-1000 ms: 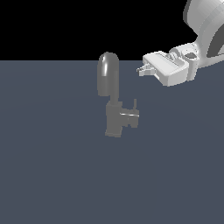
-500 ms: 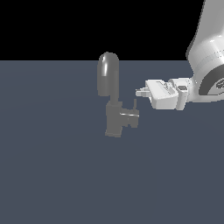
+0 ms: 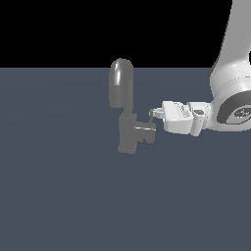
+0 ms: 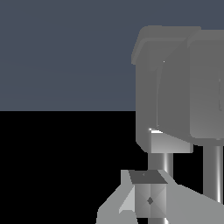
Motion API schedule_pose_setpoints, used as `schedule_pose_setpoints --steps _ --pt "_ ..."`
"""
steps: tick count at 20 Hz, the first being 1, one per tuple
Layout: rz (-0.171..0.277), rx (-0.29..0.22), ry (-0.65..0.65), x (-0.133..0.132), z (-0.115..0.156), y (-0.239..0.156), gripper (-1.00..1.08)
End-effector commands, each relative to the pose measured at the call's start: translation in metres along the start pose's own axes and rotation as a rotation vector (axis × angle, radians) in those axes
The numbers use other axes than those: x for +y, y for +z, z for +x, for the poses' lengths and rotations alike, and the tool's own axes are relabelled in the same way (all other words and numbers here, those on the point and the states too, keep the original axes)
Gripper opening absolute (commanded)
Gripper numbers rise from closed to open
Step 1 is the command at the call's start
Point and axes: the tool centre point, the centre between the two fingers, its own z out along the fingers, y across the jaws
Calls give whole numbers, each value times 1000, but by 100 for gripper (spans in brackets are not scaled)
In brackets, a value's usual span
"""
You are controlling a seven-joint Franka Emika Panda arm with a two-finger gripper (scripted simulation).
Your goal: Turn on the faucet by rotating a designated handle.
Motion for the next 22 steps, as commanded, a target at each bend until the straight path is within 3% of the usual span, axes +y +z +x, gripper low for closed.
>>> schedule_pose_setpoints --steps 1,5,22 --pt "5 -4 4 0 1 1 -100" --pt "4 -4 4 0 1 1 -100" --pt "5 -5 4 49 -11 1 -100"
